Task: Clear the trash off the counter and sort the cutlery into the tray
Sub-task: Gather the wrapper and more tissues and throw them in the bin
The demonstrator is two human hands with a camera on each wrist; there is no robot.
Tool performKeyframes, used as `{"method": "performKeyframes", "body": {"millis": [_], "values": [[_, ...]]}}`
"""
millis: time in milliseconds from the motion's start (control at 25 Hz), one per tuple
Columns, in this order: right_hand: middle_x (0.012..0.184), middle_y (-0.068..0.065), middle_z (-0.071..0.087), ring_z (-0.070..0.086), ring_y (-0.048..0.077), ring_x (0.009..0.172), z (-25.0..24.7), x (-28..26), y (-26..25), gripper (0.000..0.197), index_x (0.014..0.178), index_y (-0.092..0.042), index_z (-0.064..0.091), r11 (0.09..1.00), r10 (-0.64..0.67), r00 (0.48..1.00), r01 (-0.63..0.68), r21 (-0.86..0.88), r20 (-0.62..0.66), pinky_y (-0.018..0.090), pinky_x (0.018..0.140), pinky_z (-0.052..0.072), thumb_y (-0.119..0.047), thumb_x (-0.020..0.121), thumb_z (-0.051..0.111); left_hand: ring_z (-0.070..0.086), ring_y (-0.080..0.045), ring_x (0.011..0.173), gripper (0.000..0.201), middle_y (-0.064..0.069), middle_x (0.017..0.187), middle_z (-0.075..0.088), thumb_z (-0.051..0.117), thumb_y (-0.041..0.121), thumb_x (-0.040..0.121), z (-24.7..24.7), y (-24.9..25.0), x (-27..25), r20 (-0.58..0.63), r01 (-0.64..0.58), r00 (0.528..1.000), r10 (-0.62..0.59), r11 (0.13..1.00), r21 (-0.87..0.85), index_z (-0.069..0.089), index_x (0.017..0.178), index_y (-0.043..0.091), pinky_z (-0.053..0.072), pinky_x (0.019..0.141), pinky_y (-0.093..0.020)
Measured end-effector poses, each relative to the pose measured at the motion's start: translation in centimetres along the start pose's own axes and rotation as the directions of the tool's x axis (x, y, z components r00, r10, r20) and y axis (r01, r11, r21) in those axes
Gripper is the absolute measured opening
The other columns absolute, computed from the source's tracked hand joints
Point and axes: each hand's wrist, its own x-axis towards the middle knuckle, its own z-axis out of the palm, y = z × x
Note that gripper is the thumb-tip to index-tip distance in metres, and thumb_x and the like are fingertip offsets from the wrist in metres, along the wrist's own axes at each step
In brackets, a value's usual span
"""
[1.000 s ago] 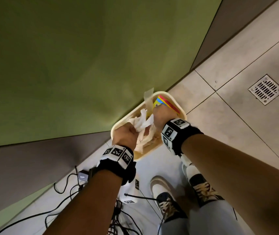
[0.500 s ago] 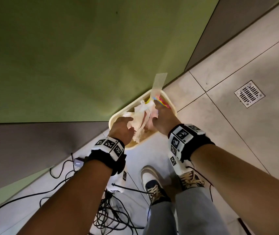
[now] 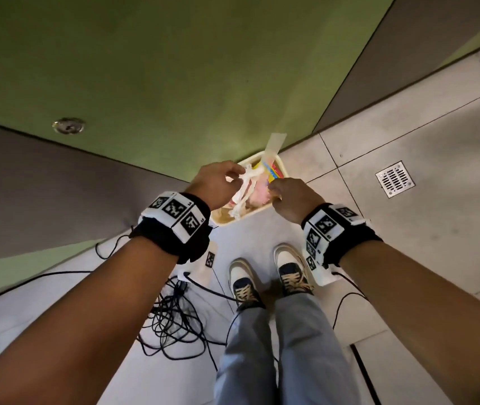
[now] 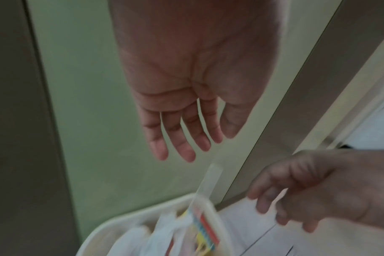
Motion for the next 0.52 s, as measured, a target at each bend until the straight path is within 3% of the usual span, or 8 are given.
{"method": "performKeyframes", "body": {"millis": [80, 160, 200, 360, 520], "values": [[0.127, 0.011, 0.060, 0.055, 0.027, 0.119, -2.8, -3.1, -2.5, 0.038, 0.126, -0.015, 0.053, 0.990, -0.073, 0.997, 0.077, -0.121, 0.037, 0.037, 0.101, 0.045, -0.013, 0.087, 0.049, 0.065, -0.012, 0.094, 0.027, -0.006, 0.116, 0.067, 0.056, 0.011, 0.088, -2.2, 2.9, -2.8, 0.026, -0.075, 0.997, 0.074, 0.997, 0.027, 0.066, 0.113, 0.012, 0.039, 0.060, -0.002], [0.129, 0.010, 0.059, 0.055, 0.027, 0.119, -5.8, -6.2, -4.9, 0.039, 0.127, -0.018, 0.052, 0.966, -0.131, 0.990, 0.141, -0.218, 0.057, 0.037, 0.100, 0.045, -0.018, 0.088, 0.050, 0.061, 0.003, 0.069, 0.025, -0.004, 0.116, 0.067, 0.057, 0.013, 0.089, -4.6, 5.8, -5.7, 0.061, -0.133, 0.989, 0.131, 0.991, 0.030, 0.065, 0.113, 0.013, 0.038, 0.058, 0.002], [0.128, 0.009, 0.059, 0.055, 0.027, 0.118, -7.4, -8.0, -6.4, 0.038, 0.126, -0.019, 0.053, 0.951, -0.158, 0.985, 0.169, -0.258, 0.063, 0.036, 0.099, 0.046, -0.020, 0.088, 0.050, 0.057, 0.002, 0.065, 0.025, -0.003, 0.115, 0.067, 0.057, 0.014, 0.089, -6.1, 7.2, -7.5, 0.068, -0.162, 0.985, 0.159, 0.986, 0.037, 0.065, 0.113, 0.014, 0.036, 0.057, 0.004], [0.118, 0.008, 0.065, 0.061, 0.026, 0.106, -13.8, -15.3, -12.4, 0.034, 0.119, -0.023, 0.059, 0.896, -0.266, 0.961, 0.275, -0.348, 0.075, 0.028, 0.086, 0.046, -0.019, 0.087, 0.051, 0.056, -0.012, 0.082, 0.029, 0.005, 0.101, 0.063, 0.058, 0.017, 0.089, -12.7, 12.6, -15.8, 0.015, -0.267, 0.964, 0.266, 0.962, 0.051, 0.063, 0.117, 0.016, 0.035, 0.061, 0.002], [0.110, 0.005, 0.067, 0.055, 0.017, 0.087, -18.9, -21.6, -19.1, 0.036, 0.122, -0.024, 0.058, 0.831, -0.363, 0.918, 0.397, -0.390, 0.161, 0.020, 0.077, 0.037, -0.017, 0.087, 0.053, 0.054, -0.010, 0.069, 0.029, 0.008, 0.094, 0.058, 0.061, 0.018, 0.087, -19.7, 16.7, -23.0, -0.139, -0.332, 0.934, 0.328, 0.943, -0.011, 0.063, 0.116, 0.017, 0.039, 0.060, -0.003]]}}
